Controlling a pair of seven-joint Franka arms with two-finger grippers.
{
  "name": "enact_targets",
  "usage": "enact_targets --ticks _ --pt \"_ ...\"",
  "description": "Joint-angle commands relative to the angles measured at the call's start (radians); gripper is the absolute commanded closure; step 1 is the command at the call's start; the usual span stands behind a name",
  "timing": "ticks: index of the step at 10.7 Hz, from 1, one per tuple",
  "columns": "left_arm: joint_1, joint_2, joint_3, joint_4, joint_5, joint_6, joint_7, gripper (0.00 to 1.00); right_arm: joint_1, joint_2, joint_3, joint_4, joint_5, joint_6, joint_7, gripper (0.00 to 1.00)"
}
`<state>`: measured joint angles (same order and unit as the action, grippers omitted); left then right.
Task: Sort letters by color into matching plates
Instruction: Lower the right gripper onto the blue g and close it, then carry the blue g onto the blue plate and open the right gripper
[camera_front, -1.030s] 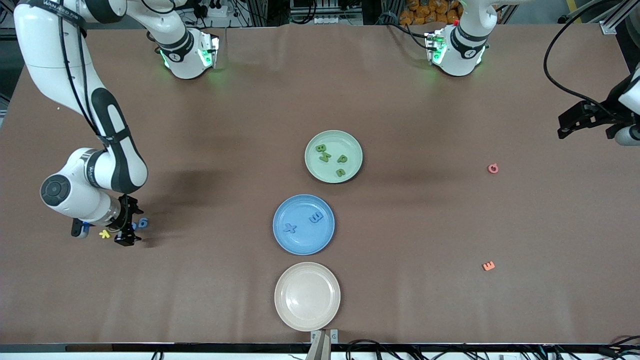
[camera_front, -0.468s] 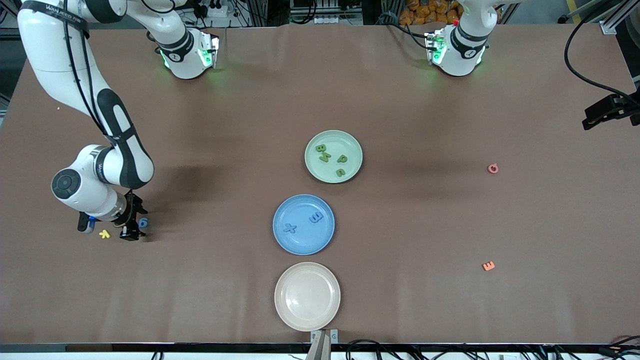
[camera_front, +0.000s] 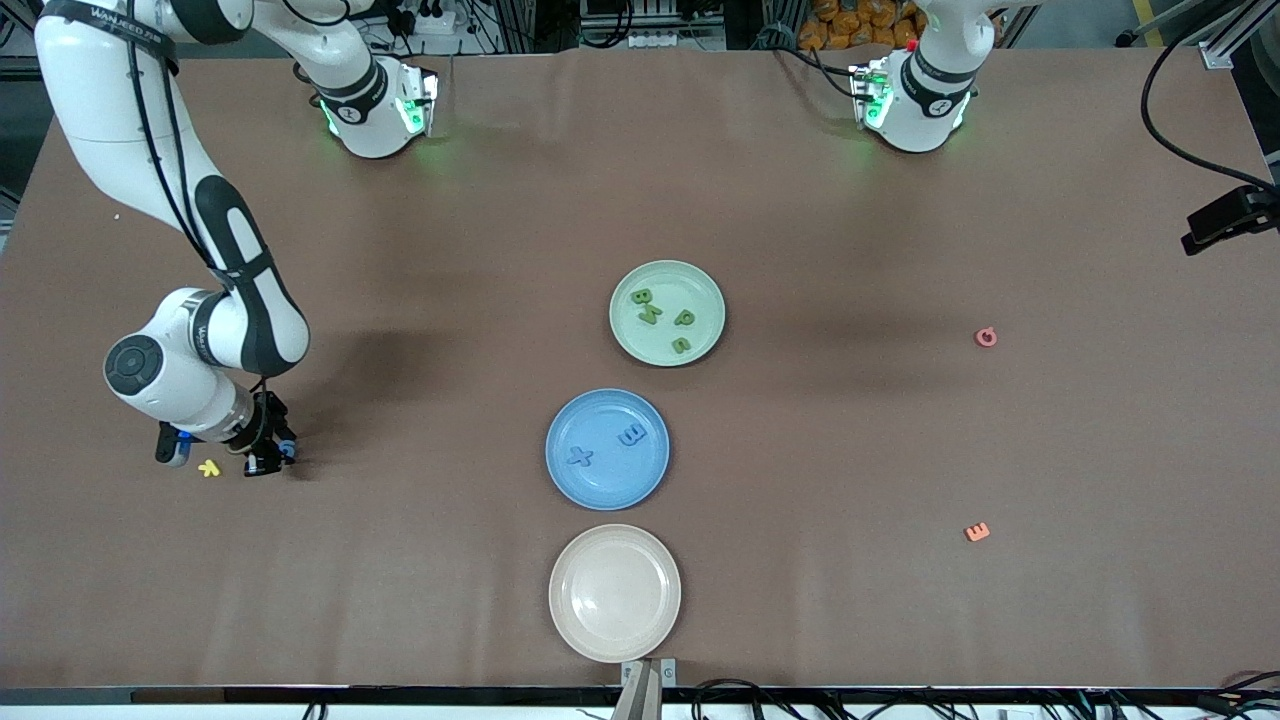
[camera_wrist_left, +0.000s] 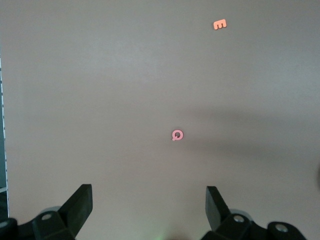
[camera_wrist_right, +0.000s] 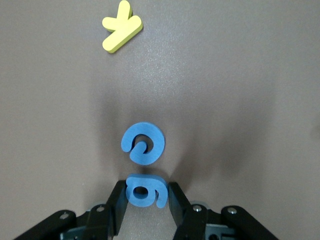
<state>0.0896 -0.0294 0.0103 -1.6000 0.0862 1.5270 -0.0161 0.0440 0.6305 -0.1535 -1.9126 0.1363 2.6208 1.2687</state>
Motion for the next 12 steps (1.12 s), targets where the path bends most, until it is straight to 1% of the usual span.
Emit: enact_targets --ticks 1,2,3,4,6,7,8,9,12 --pt "0.007 -0.010 -0.003 0.003 0.024 -0.013 -0.010 0.00 -0.018 -0.015 0.029 -0.028 -0.001 0.016 0.001 0.71" --pt "0.006 -0.009 -0.006 0.006 0.024 -0.011 -0.012 0.00 -0.018 -0.015 0.029 -0.026 -0.003 0.016 -0.006 0.75" --pt "0.006 -0.006 -0.007 0.006 0.024 -0.008 -0.012 0.00 -0.018 -0.021 0.038 -0.019 -0.004 0.008 -0.028 0.77" --pt "0.004 -0.004 -0.009 0.006 0.024 -0.008 -0.012 0.00 -0.021 -0.037 0.044 -0.005 -0.004 0.001 -0.095 0.77" --pt "-0.005 -0.003 -0.013 0.006 0.024 -0.007 -0.012 0.00 -0.021 -0.087 0.046 0.010 -0.004 -0.033 -0.333 0.77" --pt "-0.005 -0.003 -0.013 0.006 0.024 -0.007 -0.012 0.00 -0.013 -0.094 0.046 0.041 -0.004 -0.086 -0.442 0.76" --pt "-0.007 -0.001 -0.013 0.006 0.024 -0.005 -0.012 0.00 0.006 -0.094 0.046 0.082 -0.016 -0.152 -0.554 0.75" --pt "-0.005 0.003 -0.013 0.006 0.023 -0.001 -0.012 0.00 0.035 -0.092 0.046 0.110 -0.035 -0.171 -0.654 0.65" --pt "-0.004 0.020 -0.013 0.006 0.020 0.016 -0.013 0.00 0.094 -0.086 0.046 0.171 -0.043 -0.174 -0.875 0.64"
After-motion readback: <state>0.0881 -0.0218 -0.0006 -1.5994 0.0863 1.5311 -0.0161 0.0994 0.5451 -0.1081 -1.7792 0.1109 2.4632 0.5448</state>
